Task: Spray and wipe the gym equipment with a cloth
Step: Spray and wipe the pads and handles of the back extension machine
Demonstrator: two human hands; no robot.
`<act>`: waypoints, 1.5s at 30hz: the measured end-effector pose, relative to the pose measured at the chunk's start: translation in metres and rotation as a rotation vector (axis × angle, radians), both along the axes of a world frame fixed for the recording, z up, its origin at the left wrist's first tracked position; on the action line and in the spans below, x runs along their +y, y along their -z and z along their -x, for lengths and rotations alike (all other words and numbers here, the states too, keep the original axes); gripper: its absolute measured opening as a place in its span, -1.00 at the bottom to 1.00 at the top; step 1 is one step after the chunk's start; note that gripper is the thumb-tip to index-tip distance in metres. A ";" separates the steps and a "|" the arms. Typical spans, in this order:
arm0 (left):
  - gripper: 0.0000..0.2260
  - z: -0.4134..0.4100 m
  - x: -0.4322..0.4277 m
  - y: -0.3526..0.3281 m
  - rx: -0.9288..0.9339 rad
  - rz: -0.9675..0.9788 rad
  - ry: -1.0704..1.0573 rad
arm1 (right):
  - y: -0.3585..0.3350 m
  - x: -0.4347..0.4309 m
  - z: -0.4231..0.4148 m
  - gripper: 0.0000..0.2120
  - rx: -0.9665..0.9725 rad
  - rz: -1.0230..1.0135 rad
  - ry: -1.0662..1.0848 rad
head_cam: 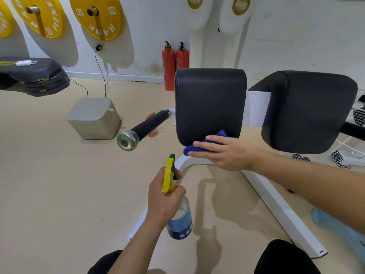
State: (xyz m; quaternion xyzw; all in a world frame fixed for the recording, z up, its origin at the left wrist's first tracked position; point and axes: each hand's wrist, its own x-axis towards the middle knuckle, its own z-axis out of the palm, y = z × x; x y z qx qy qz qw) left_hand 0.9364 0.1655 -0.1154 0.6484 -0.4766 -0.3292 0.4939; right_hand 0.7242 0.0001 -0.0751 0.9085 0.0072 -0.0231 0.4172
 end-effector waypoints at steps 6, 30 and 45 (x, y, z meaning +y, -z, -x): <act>-0.71 -0.016 0.003 -0.006 0.009 -0.029 -0.017 | 0.020 0.022 -0.088 -0.77 -0.031 0.111 0.289; -0.61 0.055 -0.027 -0.022 0.006 -0.014 0.072 | 0.011 0.060 -0.038 -0.41 -2.083 -1.414 0.639; -0.53 0.026 -0.025 -0.017 -0.084 -0.059 0.021 | 0.019 0.070 -0.090 -0.68 -2.638 -2.278 0.926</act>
